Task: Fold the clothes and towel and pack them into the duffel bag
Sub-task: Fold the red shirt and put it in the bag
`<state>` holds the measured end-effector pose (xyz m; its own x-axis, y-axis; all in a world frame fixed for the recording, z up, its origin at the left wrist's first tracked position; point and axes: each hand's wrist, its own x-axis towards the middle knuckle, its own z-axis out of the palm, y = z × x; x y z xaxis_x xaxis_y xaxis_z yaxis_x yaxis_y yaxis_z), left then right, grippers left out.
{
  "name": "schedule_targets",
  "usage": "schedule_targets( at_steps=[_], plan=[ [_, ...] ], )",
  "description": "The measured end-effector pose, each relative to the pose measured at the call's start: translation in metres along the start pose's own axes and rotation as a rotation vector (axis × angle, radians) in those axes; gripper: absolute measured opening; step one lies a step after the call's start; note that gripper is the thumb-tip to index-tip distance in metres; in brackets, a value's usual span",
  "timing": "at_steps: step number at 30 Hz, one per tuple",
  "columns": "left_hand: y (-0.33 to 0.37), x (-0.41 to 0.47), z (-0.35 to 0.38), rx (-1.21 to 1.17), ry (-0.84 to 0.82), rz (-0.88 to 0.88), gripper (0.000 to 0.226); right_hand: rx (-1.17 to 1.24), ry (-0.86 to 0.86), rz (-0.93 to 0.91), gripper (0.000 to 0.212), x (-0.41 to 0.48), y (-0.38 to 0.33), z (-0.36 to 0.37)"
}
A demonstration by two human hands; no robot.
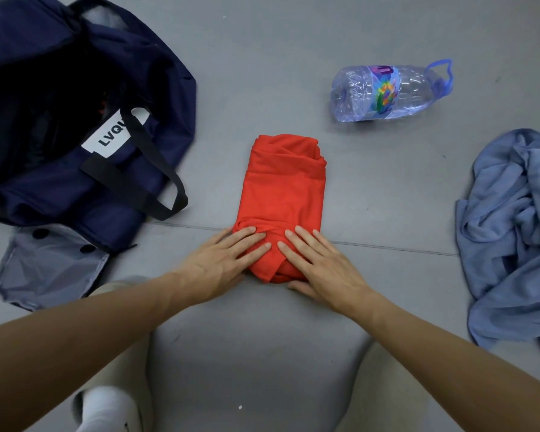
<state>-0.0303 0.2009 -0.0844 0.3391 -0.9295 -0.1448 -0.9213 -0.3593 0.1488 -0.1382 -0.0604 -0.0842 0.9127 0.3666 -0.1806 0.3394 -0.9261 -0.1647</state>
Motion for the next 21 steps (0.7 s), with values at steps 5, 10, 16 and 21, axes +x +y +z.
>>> schedule_targets(
  at_steps=[5, 10, 16, 21],
  plan=[
    [-0.003, 0.001, 0.000, 0.019, -0.001, 0.007, 0.083, -0.001, -0.005, -0.002, 0.085, -0.002, 0.004, 0.008],
    [-0.004, 0.009, -0.008, -0.006, -0.008, 0.000, 0.072, 0.167, 0.023, 0.068, 0.073, 0.003, -0.001, 0.003],
    [-0.002, 0.011, -0.013, -0.150, 0.062, -0.057, 0.046, 0.532, 0.033, 0.270, 0.056, 0.004, -0.013, -0.017],
    [0.006, 0.014, -0.032, -0.424, 0.079, -0.225, 0.035, 0.648, 0.016, 0.393, 0.052, -0.002, -0.024, -0.039]
  ],
)
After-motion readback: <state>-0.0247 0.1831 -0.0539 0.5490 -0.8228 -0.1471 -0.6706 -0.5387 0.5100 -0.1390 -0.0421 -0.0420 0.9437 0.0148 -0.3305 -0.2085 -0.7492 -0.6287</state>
